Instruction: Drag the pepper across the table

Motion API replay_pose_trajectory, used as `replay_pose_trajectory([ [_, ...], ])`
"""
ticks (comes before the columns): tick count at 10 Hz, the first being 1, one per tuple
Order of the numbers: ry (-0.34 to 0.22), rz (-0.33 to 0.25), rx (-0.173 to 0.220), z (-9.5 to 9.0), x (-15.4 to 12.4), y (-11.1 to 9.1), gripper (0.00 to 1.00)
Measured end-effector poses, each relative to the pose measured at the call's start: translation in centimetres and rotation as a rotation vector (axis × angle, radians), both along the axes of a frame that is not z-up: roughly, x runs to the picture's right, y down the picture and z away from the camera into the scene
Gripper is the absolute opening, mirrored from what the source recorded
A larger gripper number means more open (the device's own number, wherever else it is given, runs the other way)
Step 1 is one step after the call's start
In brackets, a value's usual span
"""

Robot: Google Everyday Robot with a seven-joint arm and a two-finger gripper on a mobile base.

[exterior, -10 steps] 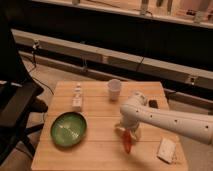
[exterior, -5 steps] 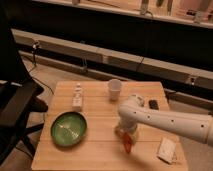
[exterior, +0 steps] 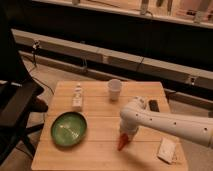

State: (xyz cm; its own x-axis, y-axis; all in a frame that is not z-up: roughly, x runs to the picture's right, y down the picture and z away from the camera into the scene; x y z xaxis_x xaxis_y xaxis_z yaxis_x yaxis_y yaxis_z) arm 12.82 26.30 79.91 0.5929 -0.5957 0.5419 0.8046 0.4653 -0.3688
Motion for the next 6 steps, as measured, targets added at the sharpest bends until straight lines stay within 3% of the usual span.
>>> replay_pose_trajectory([
  [6, 0.019, 0.037, -0.005, 0.3, 4.1, -0.3, 0.0],
])
